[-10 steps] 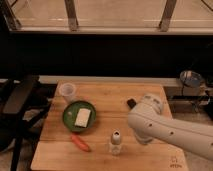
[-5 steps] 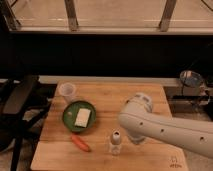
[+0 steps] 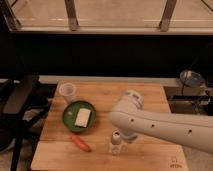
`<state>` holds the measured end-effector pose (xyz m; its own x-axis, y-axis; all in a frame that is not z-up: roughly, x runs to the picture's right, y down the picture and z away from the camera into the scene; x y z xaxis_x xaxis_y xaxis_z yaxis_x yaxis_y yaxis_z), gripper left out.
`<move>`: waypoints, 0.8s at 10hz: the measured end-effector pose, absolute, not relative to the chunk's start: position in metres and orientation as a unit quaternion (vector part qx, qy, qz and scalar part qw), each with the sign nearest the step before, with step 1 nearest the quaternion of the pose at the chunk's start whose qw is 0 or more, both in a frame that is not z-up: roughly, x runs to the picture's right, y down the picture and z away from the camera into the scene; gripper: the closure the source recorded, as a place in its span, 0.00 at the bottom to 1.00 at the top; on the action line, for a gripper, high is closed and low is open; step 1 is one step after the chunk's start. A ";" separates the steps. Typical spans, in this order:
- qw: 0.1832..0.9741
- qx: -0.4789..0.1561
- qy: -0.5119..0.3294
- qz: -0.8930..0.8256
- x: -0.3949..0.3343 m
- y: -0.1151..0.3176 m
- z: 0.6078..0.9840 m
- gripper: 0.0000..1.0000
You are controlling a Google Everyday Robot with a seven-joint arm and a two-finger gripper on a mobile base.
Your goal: Knock the bottle over
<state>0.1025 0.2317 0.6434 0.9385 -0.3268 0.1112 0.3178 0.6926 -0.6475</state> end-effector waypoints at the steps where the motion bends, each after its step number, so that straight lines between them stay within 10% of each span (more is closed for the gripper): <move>1: 0.918 -0.352 0.002 -0.183 0.091 0.226 0.646 0.77; 8: 0.911 -0.357 -0.012 -0.204 0.068 0.211 0.653 0.77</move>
